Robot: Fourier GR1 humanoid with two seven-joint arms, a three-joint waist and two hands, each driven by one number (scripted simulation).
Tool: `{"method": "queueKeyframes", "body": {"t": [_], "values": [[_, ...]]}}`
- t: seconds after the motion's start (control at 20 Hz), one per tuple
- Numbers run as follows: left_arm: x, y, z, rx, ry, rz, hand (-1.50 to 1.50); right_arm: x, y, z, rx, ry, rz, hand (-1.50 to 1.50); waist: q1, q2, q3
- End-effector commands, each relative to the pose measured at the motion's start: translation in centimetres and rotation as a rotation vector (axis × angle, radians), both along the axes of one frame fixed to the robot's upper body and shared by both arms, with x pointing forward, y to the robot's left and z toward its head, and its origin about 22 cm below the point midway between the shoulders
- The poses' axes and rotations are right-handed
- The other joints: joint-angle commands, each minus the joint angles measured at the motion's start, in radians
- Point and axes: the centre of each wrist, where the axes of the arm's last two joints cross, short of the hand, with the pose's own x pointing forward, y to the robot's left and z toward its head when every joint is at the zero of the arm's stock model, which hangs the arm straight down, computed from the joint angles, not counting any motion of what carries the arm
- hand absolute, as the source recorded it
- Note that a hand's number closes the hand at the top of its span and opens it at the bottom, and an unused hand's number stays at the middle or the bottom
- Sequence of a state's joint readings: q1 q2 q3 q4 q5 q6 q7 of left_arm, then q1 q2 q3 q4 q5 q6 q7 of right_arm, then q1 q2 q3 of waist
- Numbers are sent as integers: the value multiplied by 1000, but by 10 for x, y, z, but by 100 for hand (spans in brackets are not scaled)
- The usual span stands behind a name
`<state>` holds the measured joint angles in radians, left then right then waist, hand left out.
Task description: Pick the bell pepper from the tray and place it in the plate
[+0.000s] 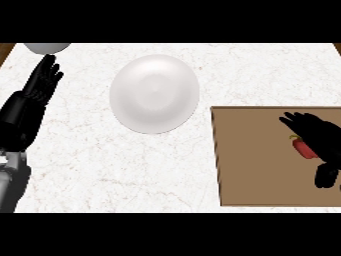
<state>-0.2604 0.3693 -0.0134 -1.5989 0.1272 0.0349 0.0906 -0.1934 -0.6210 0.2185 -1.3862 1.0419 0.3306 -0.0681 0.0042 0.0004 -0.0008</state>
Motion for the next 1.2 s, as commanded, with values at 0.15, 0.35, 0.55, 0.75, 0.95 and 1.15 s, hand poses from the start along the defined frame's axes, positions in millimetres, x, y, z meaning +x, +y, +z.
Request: {"method": "queueKeyframes", "body": {"t": [0.15, 0.35, 0.55, 0.75, 0.95, 1.15], "values": [[0, -6, 24, -15, -1, -10, 0, 21, -15, -12, 57, -22, 34, 150, 3, 0, 2], [-6, 5, 6, 10, 1, -16, 0, 14, -4, -11, 75, -236, 116, 150, 0, -1, 2], [4, -3, 10, -18, 16, -20, 0, 22, 5, -2, 96, -366, 157, 150, -4, -1, 1], [-2, 19, 2, 9, 11, 34, 0, -6, -14, -28, 100, -292, -390, 150, -49, -9, -2], [-5, 27, 7, -21, 4, 50, 0, -25, 1, -41, 101, -305, -706, 150, -48, -14, -3], [-3, 23, 7, -14, 18, 36, 0, -47, 56, 6, 189, -405, -676, 150, -36, -10, -2]]}}
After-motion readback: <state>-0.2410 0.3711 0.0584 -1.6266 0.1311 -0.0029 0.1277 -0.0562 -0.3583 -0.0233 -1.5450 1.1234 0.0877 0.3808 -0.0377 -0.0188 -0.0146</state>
